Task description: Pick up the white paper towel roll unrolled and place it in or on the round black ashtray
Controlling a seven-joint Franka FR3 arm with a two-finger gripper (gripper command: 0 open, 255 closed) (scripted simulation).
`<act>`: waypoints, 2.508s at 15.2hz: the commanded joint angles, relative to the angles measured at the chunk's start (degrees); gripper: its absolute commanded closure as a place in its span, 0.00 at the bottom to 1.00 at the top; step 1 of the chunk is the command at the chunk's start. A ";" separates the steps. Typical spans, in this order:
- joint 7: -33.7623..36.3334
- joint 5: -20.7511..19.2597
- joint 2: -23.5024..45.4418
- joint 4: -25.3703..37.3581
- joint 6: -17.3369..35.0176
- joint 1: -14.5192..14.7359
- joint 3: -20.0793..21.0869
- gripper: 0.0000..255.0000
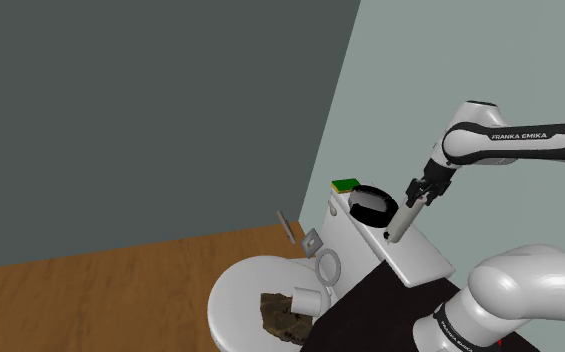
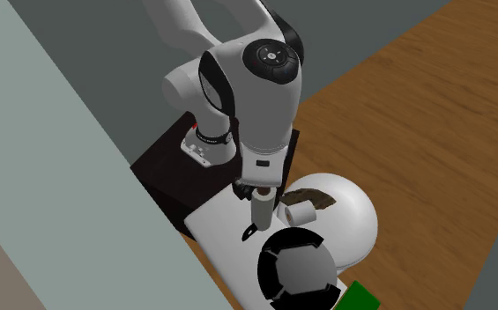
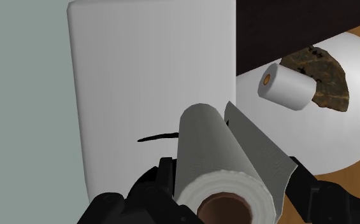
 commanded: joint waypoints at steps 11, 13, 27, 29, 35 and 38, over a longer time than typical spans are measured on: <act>-0.02 1.19 -3.36 7.15 -10.50 0.32 1.59 1.00; -0.02 1.40 -3.69 8.49 -12.17 0.39 1.85 1.00; -1.04 4.81 10.74 30.72 -19.94 3.47 1.69 1.00; -1.52 5.69 14.95 36.11 -21.16 4.07 1.31 1.00; -3.11 8.31 25.97 51.13 -25.43 5.05 0.22 1.00; -3.08 8.22 25.70 48.54 -23.10 4.98 0.19 1.00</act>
